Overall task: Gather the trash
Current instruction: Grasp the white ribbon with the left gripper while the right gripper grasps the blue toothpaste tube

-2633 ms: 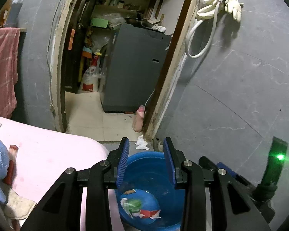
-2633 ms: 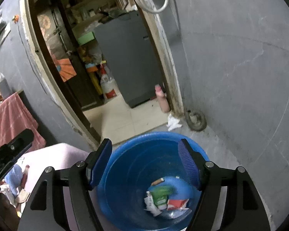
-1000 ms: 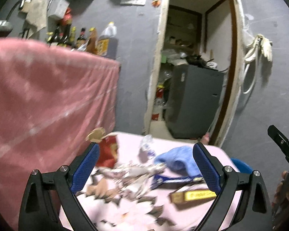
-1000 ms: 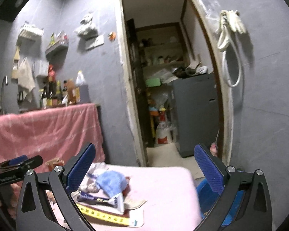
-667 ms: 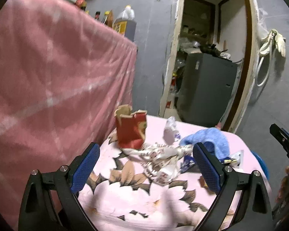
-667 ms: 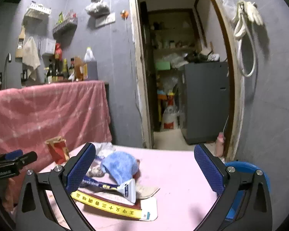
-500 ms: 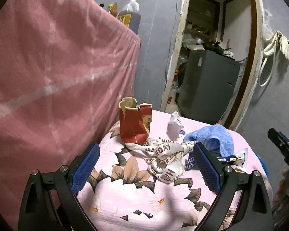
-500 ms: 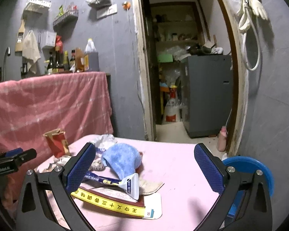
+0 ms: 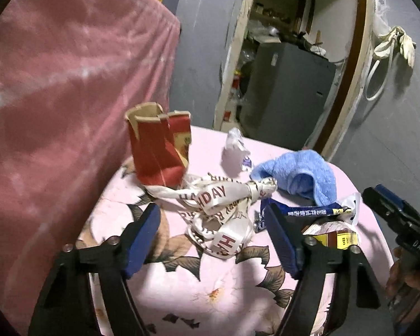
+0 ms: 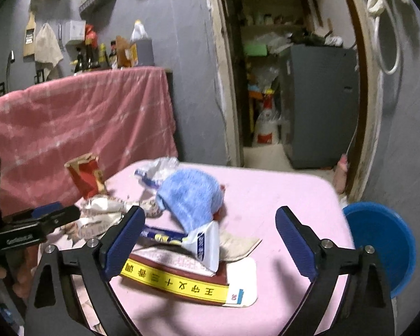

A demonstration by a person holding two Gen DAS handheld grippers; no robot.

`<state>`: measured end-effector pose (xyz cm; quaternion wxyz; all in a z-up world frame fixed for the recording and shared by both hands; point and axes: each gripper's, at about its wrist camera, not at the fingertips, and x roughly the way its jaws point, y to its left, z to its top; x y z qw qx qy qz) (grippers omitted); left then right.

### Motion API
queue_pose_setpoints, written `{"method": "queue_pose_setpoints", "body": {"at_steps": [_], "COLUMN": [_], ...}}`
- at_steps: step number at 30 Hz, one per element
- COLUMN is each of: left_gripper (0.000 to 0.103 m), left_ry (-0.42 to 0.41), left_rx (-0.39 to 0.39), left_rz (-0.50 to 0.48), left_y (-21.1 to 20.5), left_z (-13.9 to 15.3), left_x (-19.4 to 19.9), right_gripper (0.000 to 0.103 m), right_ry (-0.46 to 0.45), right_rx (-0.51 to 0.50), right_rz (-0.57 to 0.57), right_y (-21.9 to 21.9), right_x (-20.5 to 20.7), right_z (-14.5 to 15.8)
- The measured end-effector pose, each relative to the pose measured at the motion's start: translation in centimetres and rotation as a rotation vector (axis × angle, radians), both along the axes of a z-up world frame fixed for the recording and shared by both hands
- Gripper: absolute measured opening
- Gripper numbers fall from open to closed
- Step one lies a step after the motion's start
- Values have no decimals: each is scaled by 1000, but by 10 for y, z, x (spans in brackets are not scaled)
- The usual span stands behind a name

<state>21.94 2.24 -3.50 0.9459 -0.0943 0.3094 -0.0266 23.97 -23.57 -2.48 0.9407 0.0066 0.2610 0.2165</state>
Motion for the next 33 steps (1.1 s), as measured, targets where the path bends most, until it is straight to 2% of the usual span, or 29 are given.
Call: {"method": "queue_pose_setpoints", "body": {"at_steps": [5,9,17,21,23,24,27,33], "left_gripper": [55,48,23,15,13,8,3,0], "left_ry": [45,69,114,122,124,124,121,77], "left_rx": [-9,-19,4,7,13,17,28,54], "left_rz": [-35,-53,-76,-83,-84,-83,-86,-96], "left_y": [-4,-5,-11,-13,-15,-16,-19,-30], "left_z": [-3,-4,-7,-8,-9,-9,-8,-2], "left_x": [9,14,17,18,19,18,17,6], "right_gripper": [83,78,41,34,24,21,18,14], "right_ry": [76,98,149,149,148,146,136,99], "right_rx": [-2,-10,-28,-33,-38,-40,-36,-22], "right_rz": [31,44,80,93,97,100,105,109], "right_y": [4,5,9,11,12,12,14,11], "right_x": [10,12,15,14,14,14,13,7], "right_z": [-13,-15,-24,-25,-25,-25,-23,-20]}}
